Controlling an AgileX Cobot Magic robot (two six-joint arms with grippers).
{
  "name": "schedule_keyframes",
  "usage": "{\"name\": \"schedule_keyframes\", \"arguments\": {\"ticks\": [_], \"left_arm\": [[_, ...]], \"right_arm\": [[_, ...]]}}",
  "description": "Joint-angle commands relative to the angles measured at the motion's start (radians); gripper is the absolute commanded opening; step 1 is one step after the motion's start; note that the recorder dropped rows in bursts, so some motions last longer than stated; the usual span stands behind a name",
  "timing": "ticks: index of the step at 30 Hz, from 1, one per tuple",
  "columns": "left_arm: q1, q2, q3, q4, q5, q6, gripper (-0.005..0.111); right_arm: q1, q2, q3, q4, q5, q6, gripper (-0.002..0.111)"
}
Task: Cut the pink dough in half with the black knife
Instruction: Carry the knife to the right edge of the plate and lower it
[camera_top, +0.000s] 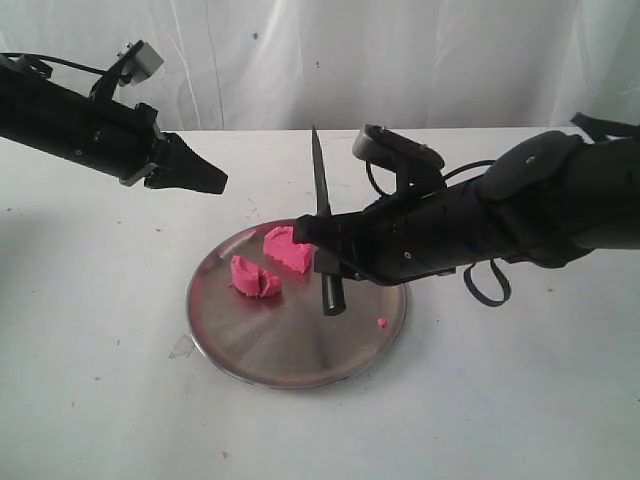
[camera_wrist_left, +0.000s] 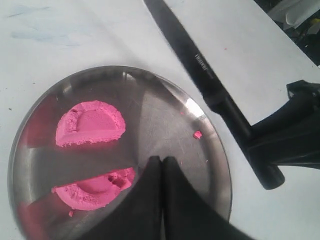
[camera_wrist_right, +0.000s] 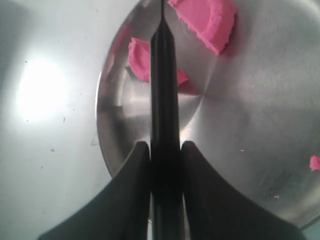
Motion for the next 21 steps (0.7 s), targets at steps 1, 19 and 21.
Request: {"name": "schedule_keyframes", "arguments": {"ticks": [1,19,21], "left_arm": [[0.002,-0.011,0.004,-0.009,0.011,0.004,0.0],[0.002,-0.011,0.004,-0.009,-0.037,0.004,0.0],[0.002,-0.011,0.004,-0.009,-0.057,0.004,0.0]], "right_arm": [[-0.006,-0.051,0.003,-0.051,-0.026,-0.03,0.0],[-0.106,-0.108,0.017,0.136,0.064,-0.303,0.0],[-0.128,-0.108,0.054,0.356,0.091,-0.481,0.0]]}}
